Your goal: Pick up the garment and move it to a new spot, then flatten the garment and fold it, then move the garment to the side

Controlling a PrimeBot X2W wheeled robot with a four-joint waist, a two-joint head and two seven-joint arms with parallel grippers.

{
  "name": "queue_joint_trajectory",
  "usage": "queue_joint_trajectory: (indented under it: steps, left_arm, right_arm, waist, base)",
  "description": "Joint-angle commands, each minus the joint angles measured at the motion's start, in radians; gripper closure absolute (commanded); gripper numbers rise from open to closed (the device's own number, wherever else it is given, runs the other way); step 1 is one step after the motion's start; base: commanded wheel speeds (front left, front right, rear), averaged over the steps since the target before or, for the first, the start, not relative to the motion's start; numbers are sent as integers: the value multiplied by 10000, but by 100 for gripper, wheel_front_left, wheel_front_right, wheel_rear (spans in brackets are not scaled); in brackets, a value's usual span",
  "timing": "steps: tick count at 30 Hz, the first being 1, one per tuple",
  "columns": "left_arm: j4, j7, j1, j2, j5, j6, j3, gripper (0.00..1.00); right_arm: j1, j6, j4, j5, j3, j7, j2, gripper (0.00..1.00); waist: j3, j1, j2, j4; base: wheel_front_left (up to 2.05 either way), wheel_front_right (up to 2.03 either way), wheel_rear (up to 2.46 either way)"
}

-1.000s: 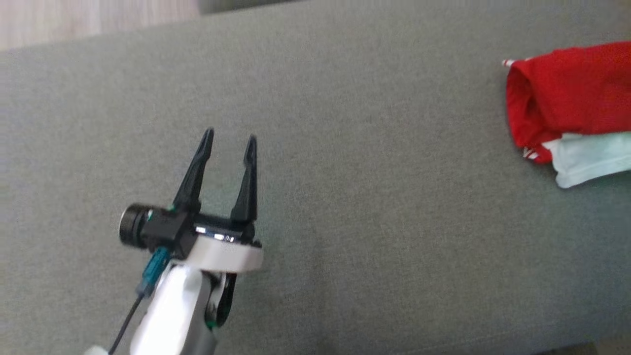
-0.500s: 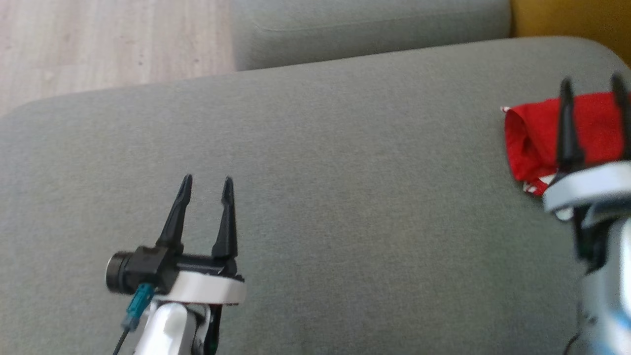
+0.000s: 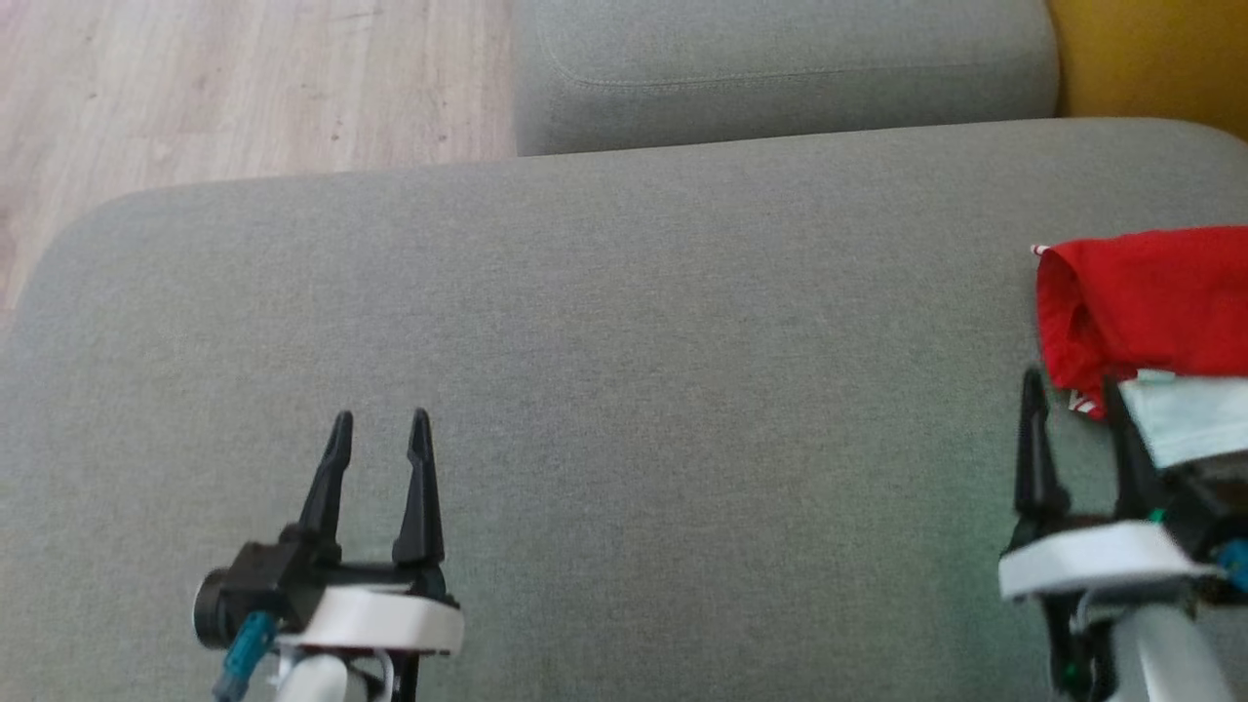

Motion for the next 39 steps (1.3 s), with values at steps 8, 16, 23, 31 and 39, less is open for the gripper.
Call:
queue_joint_trajectory:
  steps: [8,16,23,31,39]
  left_arm:
    - [-282,-51,20,-22,-5,-135,452,0]
    - [19,-51,-3,-36,-23,-34,423,0]
    - [143,-51,44,-38,-429,14,449,0]
    - [173,-51,38,-38,-458,40,553,0]
    - [228,-51,78,-39,-731,72,583,0]
  right_arm:
    - [232,-7,-288,-168,571,-218,-43,0]
    - [367,-7,-471,-109,646,-222,-42,0]
    - [412,-7,-427,-110,681,-222,-42,0]
    - [434,-7,-412,-31,752,-223,-42,0]
    - [446,-7,-382,-138,761,-223,-41,0]
  waist:
    - [-99,0,0,73]
    - [-161,0,0,94]
    - [-302,0,0,76]
    - [-287,0,0,50]
    - [-293,0,0,49]
  base:
    - [0,0,0]
    - [0,0,0]
    - [0,0,0]
    - [0,0,0]
    - [0,0,0]
